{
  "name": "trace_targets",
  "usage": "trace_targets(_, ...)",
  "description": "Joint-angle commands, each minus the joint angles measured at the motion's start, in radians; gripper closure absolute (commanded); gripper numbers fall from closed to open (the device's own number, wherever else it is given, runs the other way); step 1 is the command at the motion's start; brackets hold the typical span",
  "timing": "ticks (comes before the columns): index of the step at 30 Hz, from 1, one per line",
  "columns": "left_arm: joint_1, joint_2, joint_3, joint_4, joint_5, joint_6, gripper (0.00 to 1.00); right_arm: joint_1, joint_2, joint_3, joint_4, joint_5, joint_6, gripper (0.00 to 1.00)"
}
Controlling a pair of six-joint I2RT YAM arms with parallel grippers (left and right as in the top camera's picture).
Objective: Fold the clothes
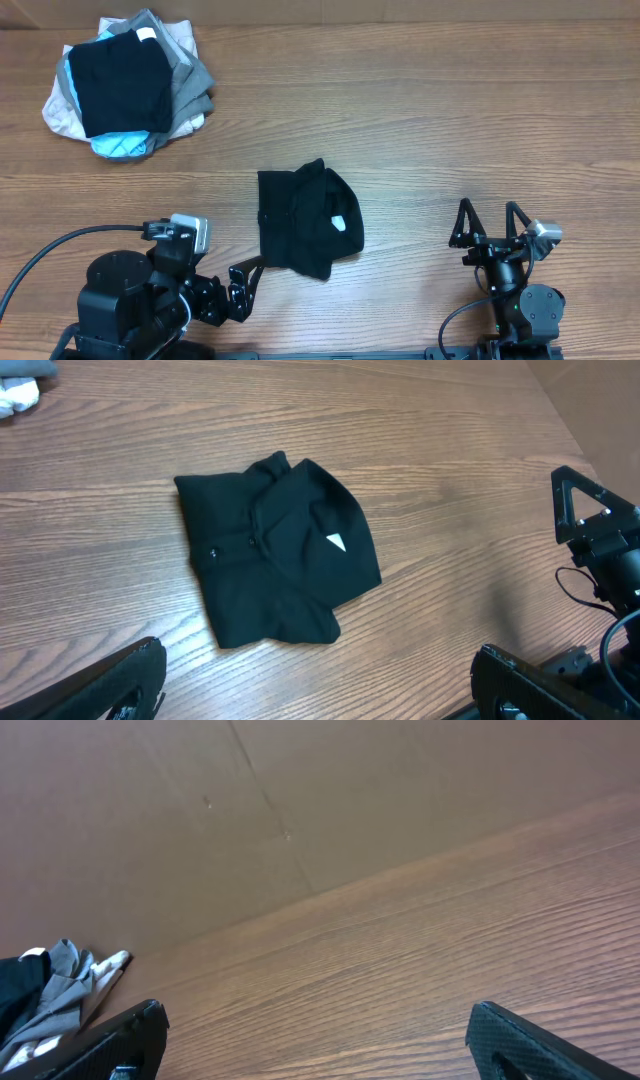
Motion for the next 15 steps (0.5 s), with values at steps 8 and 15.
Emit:
trace_targets(8, -0.014, -0.044, -0.008, -0.005, -0.011, 0.047, 0.00, -0.003, -0.012, -0.010, 0.003, 0.006, -0.006, 0.00)
trace_targets(15, 0.037, -0.172, -0.198, 0.161, 0.031, 0.111, 0.00, -0.003, -0.012, -0.010, 0.003, 0.006, -0.006, 0.00)
